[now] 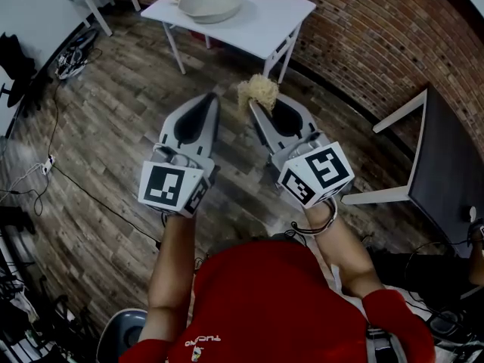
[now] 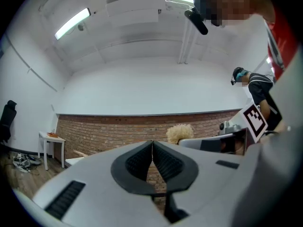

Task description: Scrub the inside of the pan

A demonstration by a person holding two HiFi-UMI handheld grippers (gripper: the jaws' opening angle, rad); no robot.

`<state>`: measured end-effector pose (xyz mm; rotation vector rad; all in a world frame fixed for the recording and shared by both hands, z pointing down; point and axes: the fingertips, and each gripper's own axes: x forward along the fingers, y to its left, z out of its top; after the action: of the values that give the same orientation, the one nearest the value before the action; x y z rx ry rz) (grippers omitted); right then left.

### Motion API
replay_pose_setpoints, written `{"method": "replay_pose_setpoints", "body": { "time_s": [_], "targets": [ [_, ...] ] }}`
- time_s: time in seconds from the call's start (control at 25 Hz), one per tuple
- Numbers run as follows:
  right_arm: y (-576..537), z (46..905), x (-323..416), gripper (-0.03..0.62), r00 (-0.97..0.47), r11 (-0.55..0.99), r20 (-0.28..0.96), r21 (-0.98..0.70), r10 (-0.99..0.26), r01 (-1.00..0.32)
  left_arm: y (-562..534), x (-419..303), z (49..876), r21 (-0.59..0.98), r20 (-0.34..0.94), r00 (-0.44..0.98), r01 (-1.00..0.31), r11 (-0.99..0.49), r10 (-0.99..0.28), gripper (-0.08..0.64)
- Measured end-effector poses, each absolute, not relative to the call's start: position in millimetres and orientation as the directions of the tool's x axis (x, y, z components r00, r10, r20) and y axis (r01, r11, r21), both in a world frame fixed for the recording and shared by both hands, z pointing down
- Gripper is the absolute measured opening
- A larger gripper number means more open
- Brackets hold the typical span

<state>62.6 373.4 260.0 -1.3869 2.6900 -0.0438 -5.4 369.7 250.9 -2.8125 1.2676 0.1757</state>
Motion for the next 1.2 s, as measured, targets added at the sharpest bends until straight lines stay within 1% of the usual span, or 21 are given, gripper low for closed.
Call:
{"method": "replay_pose_setpoints", "body": {
  "time_s": [0.56, 0.92, 1.2],
  "targets": [
    [352, 255, 6, 0.086, -0.562, 0.567, -0.087, -0.043, -0.823, -0.823, 353, -71, 245, 0.008, -0.163, 0.653, -0.749, -0.663, -0.740, 0.015],
    [334, 260, -5, 0.086, -0.543, 0.547, -0.077, -0.039, -0.836, -0.836, 330, -87, 251, 0.018, -0.168, 0.661, -0.740, -0.672, -0.732, 0.015],
    [285, 266, 2, 0.086, -0.547, 0.551, -0.083, -0.049, -0.833, -0.833, 282, -84, 255, 0.006, -0.160, 0.654, -0.749, -0.663, -0.740, 0.015]
  ]
}}
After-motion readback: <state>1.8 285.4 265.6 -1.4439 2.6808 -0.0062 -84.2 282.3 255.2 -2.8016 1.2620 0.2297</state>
